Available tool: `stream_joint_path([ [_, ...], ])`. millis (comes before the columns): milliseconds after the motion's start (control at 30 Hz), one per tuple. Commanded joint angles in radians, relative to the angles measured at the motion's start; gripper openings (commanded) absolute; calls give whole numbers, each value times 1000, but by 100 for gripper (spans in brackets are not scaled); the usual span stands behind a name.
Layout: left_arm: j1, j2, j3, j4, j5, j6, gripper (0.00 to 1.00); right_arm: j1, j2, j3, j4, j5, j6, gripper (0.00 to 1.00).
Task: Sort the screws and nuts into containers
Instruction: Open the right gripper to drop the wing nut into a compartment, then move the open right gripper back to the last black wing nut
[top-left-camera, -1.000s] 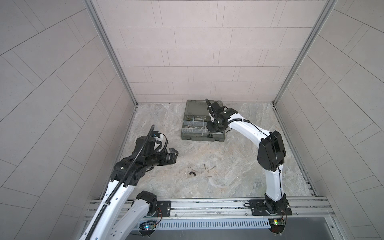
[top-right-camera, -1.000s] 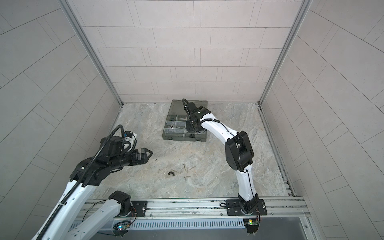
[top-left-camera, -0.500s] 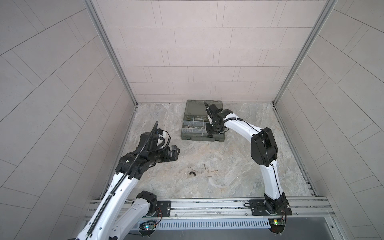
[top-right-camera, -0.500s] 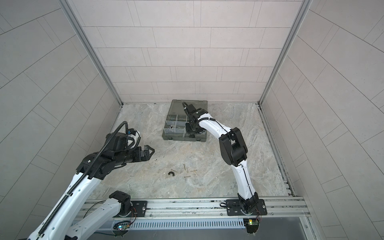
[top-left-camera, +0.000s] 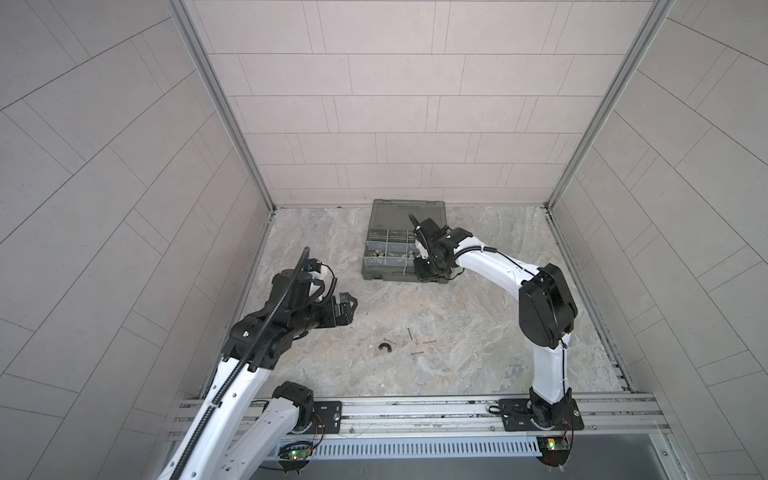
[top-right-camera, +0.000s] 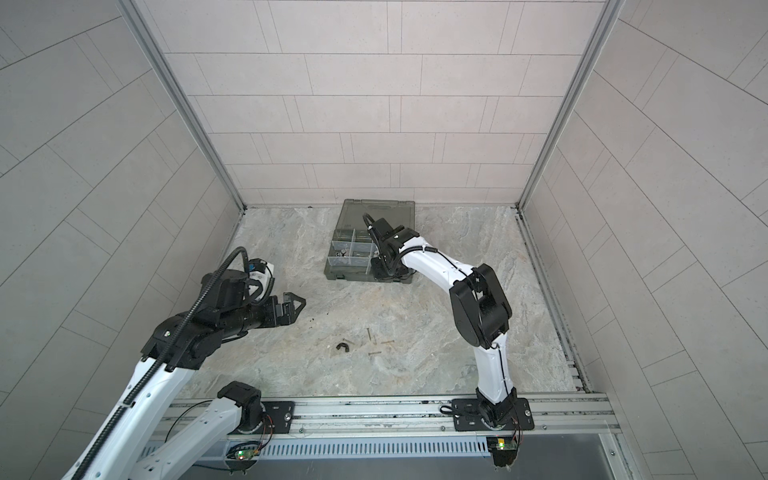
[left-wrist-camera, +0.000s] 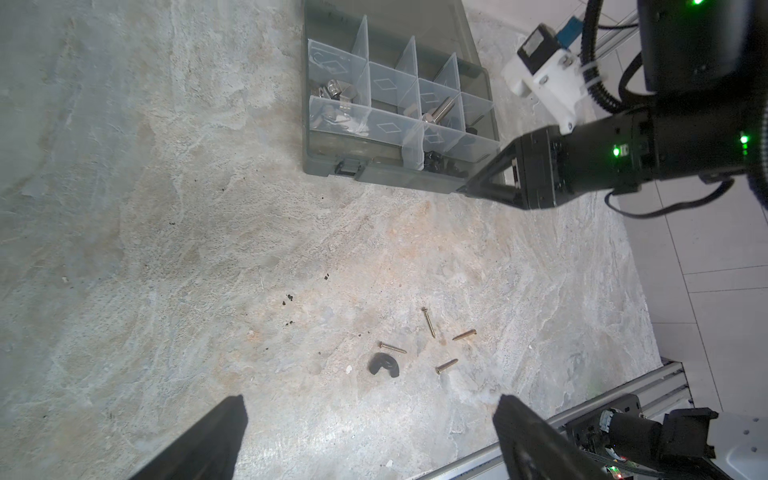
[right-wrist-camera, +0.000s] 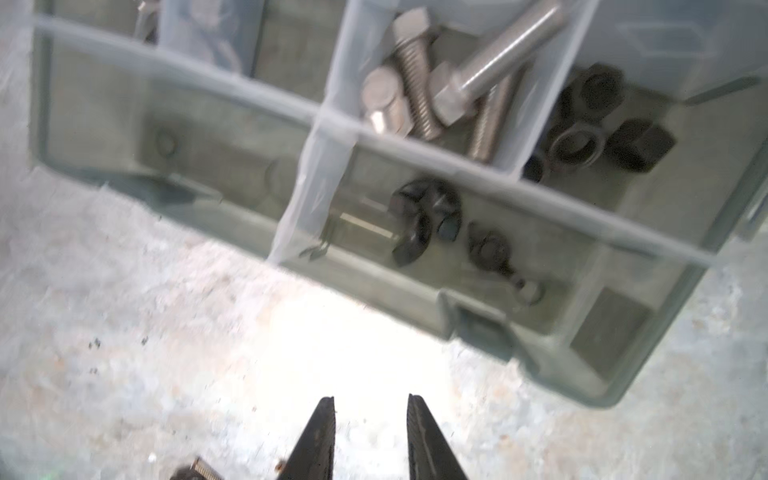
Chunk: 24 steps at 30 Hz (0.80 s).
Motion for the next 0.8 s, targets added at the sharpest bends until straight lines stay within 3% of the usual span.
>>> stream_joint_path([
  [0, 1, -56, 25, -71, -14, -16, 99, 96, -93, -106, 18, 24, -17, 30],
  [300, 1, -244, 26, -196, -16, -77, 99, 323, -132, -312, 178, 30, 34, 30],
  [767, 1, -348, 57, -308, -34, -115, 99, 449, -23, -262, 244, 20, 41, 26],
])
